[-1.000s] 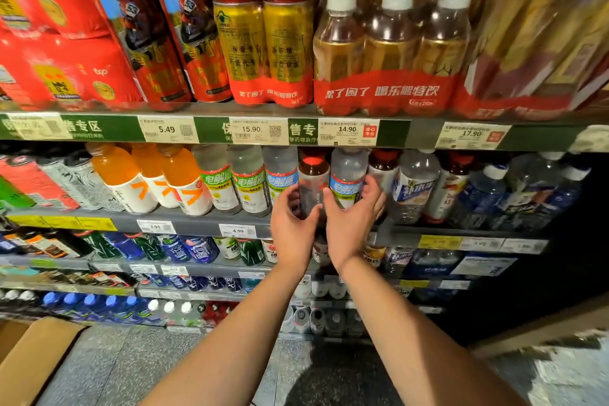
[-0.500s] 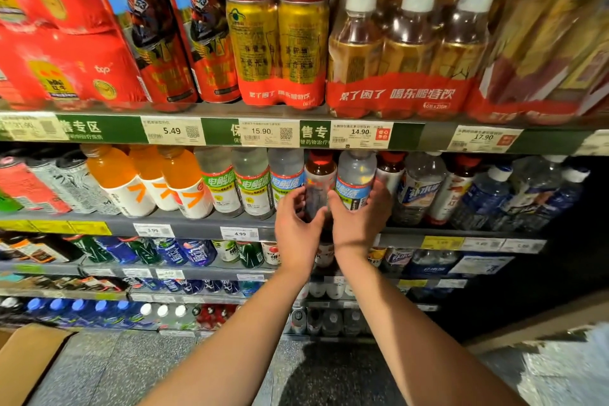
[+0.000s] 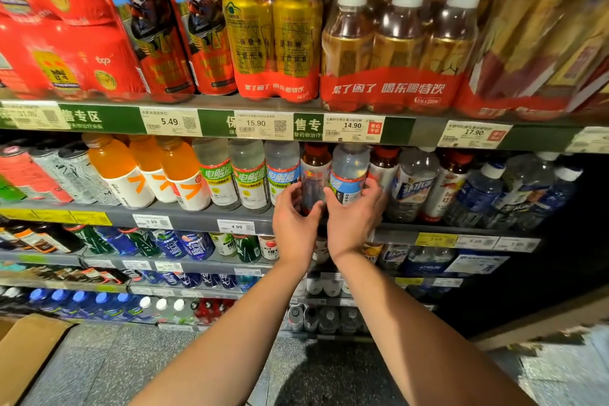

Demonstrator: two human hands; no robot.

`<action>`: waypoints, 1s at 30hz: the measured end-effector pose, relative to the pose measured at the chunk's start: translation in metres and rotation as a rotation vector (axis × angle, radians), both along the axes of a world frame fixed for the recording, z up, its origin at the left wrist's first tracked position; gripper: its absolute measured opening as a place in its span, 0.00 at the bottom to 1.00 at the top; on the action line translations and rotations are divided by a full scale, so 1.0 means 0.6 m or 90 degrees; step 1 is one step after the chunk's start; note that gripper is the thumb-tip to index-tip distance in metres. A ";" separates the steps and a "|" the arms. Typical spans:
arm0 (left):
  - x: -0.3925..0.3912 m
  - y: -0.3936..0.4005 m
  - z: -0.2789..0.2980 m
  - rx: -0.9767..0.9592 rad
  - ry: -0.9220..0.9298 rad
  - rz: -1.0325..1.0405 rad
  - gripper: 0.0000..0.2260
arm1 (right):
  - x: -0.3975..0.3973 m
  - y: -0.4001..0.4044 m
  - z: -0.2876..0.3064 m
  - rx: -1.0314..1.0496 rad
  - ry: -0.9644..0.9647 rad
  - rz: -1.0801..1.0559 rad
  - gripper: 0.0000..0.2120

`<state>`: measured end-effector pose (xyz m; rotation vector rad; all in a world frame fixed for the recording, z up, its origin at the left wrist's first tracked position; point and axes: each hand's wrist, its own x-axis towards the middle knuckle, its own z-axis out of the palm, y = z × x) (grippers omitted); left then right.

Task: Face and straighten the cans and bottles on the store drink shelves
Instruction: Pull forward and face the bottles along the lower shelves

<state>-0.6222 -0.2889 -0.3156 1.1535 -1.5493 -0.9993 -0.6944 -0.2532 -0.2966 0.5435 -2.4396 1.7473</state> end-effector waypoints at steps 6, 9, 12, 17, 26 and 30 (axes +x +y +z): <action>-0.003 0.002 -0.004 0.004 -0.010 0.015 0.25 | -0.001 0.015 0.006 -0.006 -0.029 0.022 0.34; -0.007 0.001 -0.001 0.019 -0.008 0.013 0.25 | 0.000 0.033 -0.002 -0.035 -0.106 0.047 0.37; -0.015 0.003 0.001 0.044 -0.002 0.006 0.26 | -0.009 0.062 -0.001 -0.135 -0.189 0.083 0.34; -0.030 0.010 0.005 0.070 0.006 0.025 0.26 | -0.034 0.130 0.020 -0.242 -0.225 0.074 0.37; -0.060 0.020 0.012 0.031 -0.093 0.084 0.32 | -0.062 0.205 0.023 -0.327 -0.233 0.103 0.34; -0.072 0.018 0.017 0.026 -0.156 0.080 0.32 | -0.075 0.218 0.024 -0.332 -0.207 0.131 0.32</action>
